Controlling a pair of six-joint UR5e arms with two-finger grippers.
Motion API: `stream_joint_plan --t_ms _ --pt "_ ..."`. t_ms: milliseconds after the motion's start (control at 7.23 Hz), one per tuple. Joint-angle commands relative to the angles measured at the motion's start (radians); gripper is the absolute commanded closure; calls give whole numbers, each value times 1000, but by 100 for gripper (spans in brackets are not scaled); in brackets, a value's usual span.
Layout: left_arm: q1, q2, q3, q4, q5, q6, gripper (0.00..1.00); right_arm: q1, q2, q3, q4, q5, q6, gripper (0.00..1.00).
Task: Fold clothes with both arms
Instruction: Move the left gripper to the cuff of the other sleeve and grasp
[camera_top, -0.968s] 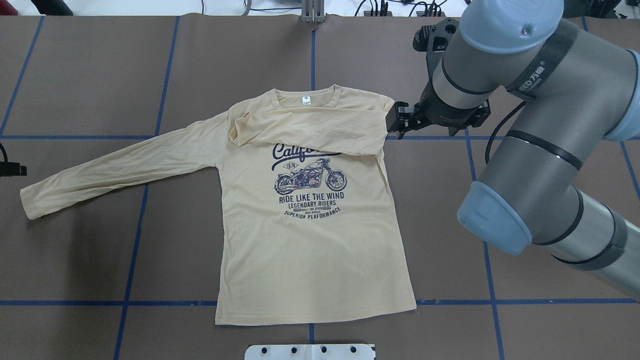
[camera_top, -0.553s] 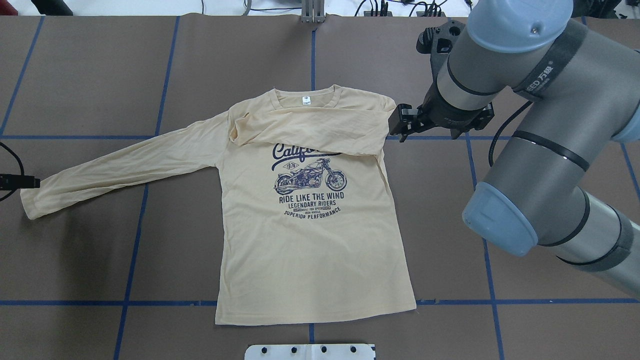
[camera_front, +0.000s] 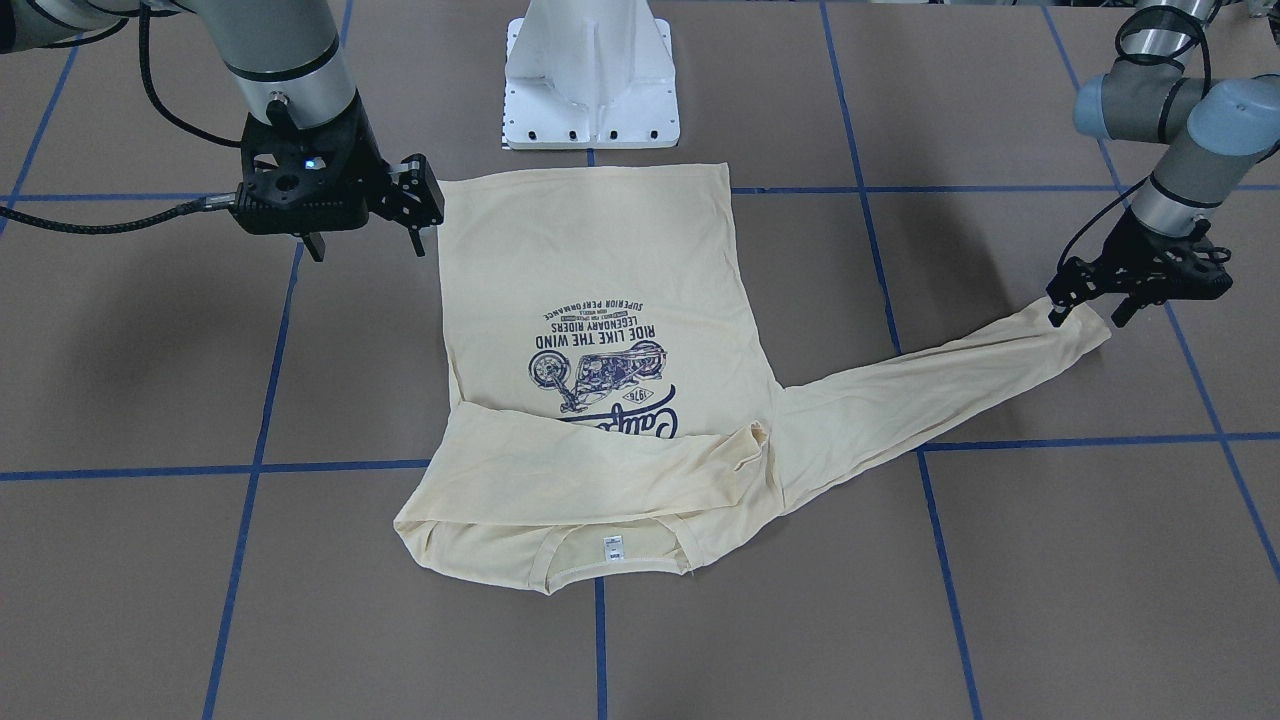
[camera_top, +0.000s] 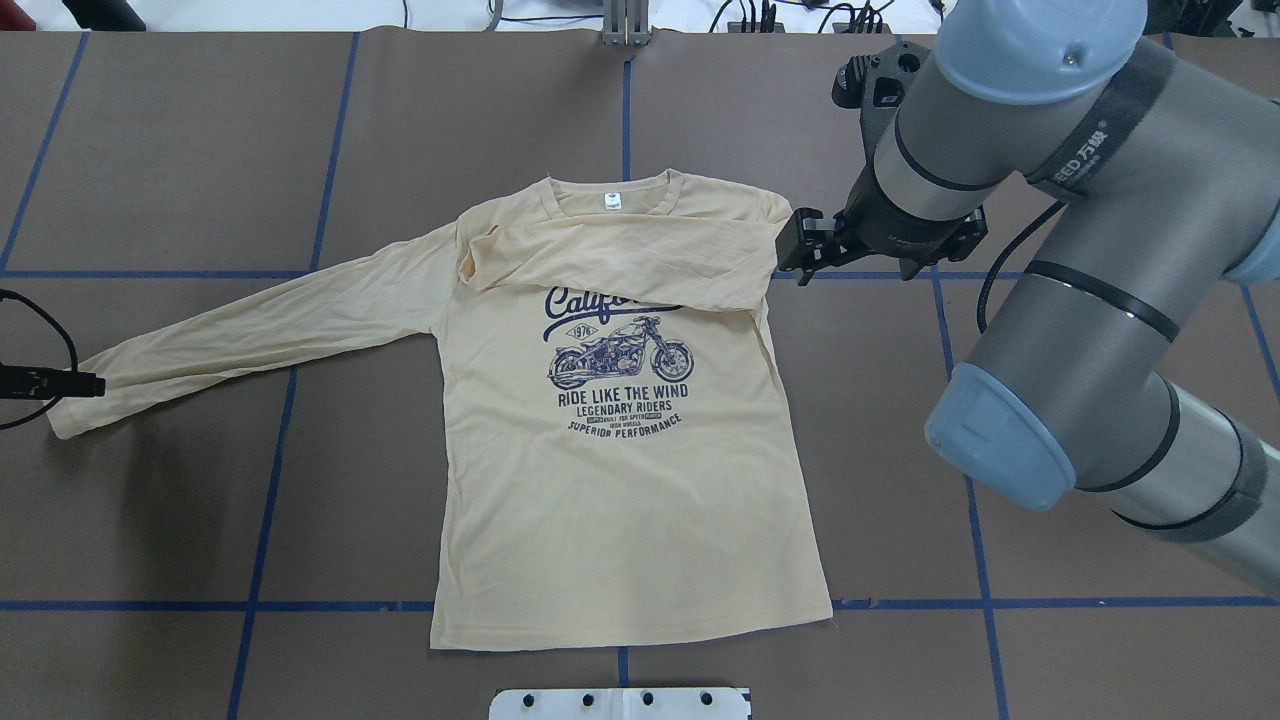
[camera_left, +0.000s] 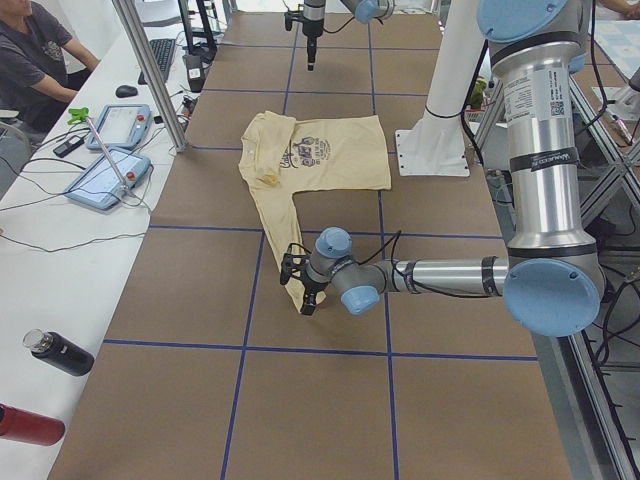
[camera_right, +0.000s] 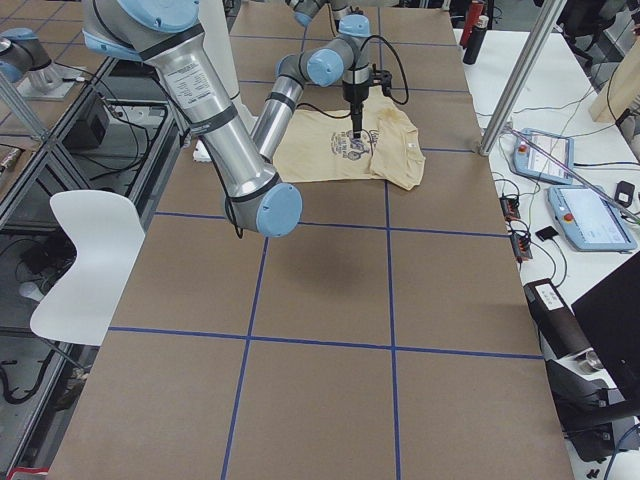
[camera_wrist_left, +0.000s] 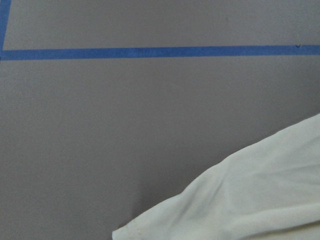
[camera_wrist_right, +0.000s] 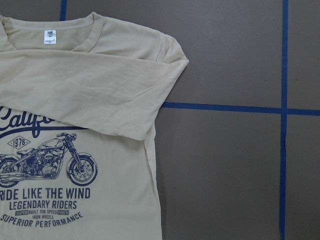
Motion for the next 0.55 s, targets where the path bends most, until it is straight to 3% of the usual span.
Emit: stream_joint_plan --t_ms 0,415 --pt "0 12 1 0 0 2 7 0 1 1 0 1 1 0" --pt "2 12 21 0 0 2 11 -2 3 1 2 1 4 0"
